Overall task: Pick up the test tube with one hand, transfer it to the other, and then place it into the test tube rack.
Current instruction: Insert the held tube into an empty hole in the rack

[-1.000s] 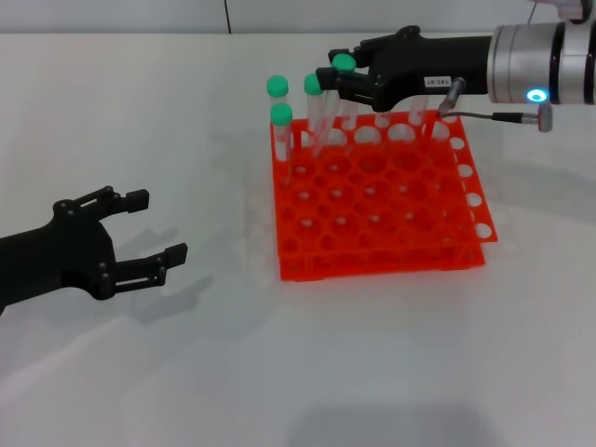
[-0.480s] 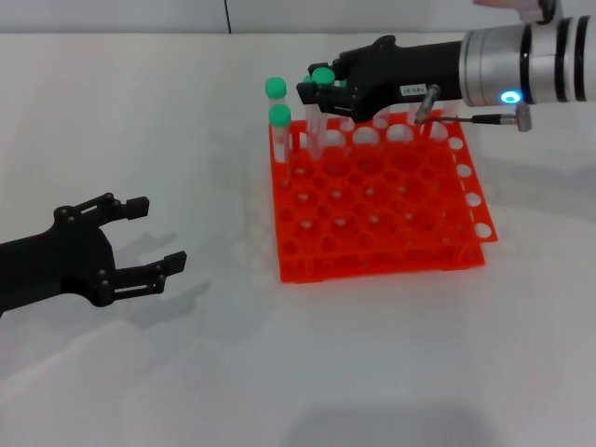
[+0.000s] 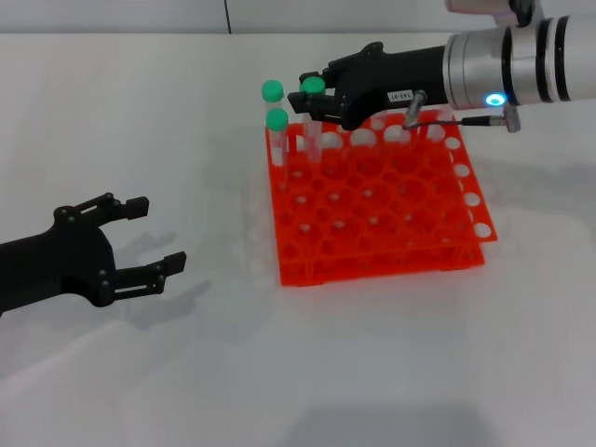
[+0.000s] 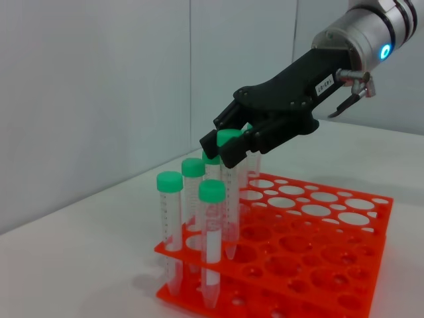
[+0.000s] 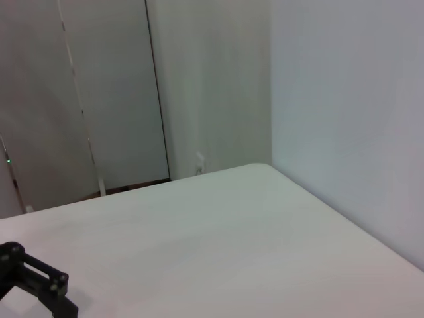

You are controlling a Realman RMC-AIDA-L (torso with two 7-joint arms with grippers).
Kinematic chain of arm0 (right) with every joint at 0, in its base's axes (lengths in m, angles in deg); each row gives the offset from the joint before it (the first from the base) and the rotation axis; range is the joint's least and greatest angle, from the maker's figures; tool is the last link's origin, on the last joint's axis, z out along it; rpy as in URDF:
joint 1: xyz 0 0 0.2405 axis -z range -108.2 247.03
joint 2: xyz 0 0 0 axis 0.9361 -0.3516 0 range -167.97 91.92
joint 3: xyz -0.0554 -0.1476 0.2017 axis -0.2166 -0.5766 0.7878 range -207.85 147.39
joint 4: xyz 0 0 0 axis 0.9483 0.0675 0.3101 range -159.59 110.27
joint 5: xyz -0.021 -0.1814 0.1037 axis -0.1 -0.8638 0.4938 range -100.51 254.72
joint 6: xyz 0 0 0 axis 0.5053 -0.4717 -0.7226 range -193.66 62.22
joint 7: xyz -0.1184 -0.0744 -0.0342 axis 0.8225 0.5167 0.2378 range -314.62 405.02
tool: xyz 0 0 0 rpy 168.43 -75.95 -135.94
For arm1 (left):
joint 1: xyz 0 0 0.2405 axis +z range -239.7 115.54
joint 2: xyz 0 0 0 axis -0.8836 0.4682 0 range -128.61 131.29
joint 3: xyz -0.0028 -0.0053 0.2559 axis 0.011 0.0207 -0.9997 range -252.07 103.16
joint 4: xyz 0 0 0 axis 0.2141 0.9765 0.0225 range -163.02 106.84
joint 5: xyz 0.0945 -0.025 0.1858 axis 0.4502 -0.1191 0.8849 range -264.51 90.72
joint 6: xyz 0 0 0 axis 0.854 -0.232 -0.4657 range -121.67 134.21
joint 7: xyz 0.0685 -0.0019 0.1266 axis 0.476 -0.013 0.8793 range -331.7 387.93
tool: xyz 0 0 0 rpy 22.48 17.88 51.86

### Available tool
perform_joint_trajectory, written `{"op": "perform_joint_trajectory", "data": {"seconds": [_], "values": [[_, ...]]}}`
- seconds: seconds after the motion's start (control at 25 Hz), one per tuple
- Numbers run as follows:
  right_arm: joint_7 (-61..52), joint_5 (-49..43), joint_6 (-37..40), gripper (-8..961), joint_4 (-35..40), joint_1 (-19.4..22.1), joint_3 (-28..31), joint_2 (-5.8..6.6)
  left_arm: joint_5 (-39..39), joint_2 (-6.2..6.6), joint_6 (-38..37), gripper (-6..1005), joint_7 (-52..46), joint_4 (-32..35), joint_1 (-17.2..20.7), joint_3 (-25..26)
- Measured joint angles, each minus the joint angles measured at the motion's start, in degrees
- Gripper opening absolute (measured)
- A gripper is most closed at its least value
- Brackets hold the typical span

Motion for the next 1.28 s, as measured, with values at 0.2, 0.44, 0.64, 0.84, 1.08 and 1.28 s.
{"op": "perform_joint_trajectory", "data": {"seconds": [0.2,0.44,0.64,0.84,1.08,1.28], "values": [[-0.01,-0.01,-0.74,374,-0.24,0.01,-0.98,-0.19,0.02,0.0,0.0,883,0.24,0.01,-0.35,0.21],[0.3,0.34,-0.96,380,-0.33,0.48,-1.06,-0.41,0.33,0.0,0.0,883,0.23,0.01,-0.61,0.52],[0.34,0.48,-1.25,385,-0.24,0.69,-1.06,-0.4,0.83,0.0,0.0,883,0.24,0.01,-0.68,1.4],[0.36,0.54,-1.56,389,-0.02,0.77,-0.89,-0.39,0.96,0.0,0.0,883,0.24,0.02,-0.73,1.9],[0.03,0.69,0.26,392,3.88,3.78,-0.72,-0.25,0.98,0.0,-0.01,883,0.13,0.01,-0.7,2.22],[-0.04,0.58,5.59,430,8.41,8.45,0.66,0.76,0.99,1.03,-2.64,883,-0.75,-0.24,-1.16,4.8]]}}
